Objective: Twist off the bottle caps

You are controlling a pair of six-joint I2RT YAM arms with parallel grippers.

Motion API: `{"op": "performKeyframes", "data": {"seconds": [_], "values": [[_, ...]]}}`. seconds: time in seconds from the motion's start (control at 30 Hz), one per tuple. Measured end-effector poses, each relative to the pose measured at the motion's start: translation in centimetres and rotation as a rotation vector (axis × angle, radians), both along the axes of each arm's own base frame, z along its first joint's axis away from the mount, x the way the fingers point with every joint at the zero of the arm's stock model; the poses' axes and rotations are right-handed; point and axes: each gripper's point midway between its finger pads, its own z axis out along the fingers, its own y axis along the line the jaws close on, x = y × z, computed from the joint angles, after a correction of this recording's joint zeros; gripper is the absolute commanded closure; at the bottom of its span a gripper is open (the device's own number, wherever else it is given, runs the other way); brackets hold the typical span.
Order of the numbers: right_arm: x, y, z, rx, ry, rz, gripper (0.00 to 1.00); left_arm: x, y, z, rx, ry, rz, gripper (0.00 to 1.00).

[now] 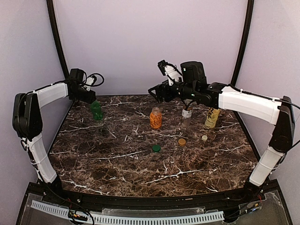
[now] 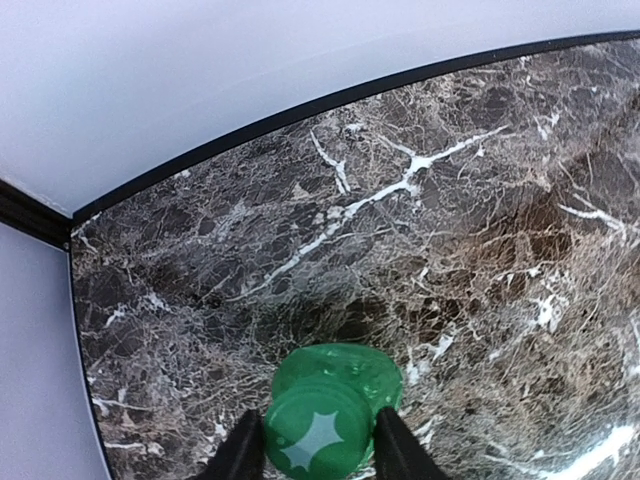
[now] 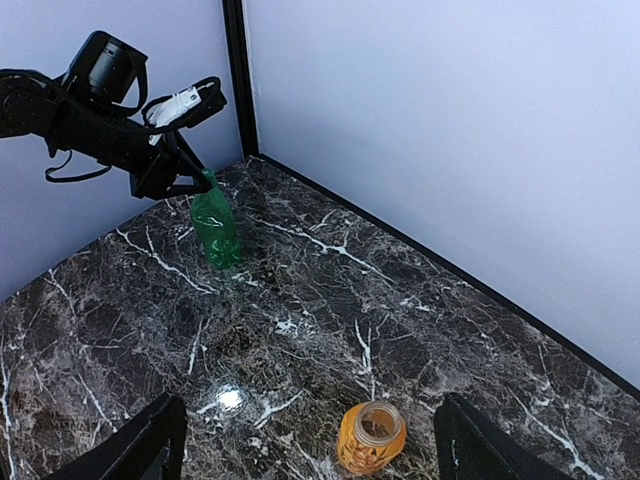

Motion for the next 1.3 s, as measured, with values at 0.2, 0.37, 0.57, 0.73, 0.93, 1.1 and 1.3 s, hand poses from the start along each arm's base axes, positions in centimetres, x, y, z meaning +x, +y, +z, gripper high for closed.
{"op": "performKeyframes", "data": {"seconds": [0.2, 0.37, 0.57, 0.73, 0.93, 1.1, 1.3], "values": [[0.1, -0.1, 0.0, -0.011, -0.010, -0.009, 0.15, 0.1, -0.2, 0.1, -0.011, -0.005, -0.006, 0.97], [0.2, -0.2, -0.1, -0.022, -0.015, -0.013, 0.15, -0.3, -0.7, 0.2, -0.024, 0.007, -0.037, 0.99], [-1.2, 0.8, -0.1, -0.043, -0.033, 0.096, 0.16, -4.8, -4.1, 3.5, -0.047, 0.051, -0.249, 0.99], [-5.4, 4.6, 1.6, -0.051, -0.110, 0.332, 0.12, -14.0, -10.6, 13.6, -0.090, -0.068, -0.598, 0.99], [-10.5, 11.0, 3.2, 0.001, -0.194, 0.596, 0.02, -24.1, -13.4, 20.9, -0.149, -0.137, -0.849, 0.99], [-13.2, 15.4, 1.5, 0.037, -0.178, 0.750, 0.01, -27.4, -14.6, 20.5, -0.168, -0.060, -0.933, 0.99], [-14.4, 17.5, -1.4, 0.067, -0.103, 0.826, 0.13, -28.3, -14.9, 20.6, -0.183, -0.039, -0.955, 0.99]]}}
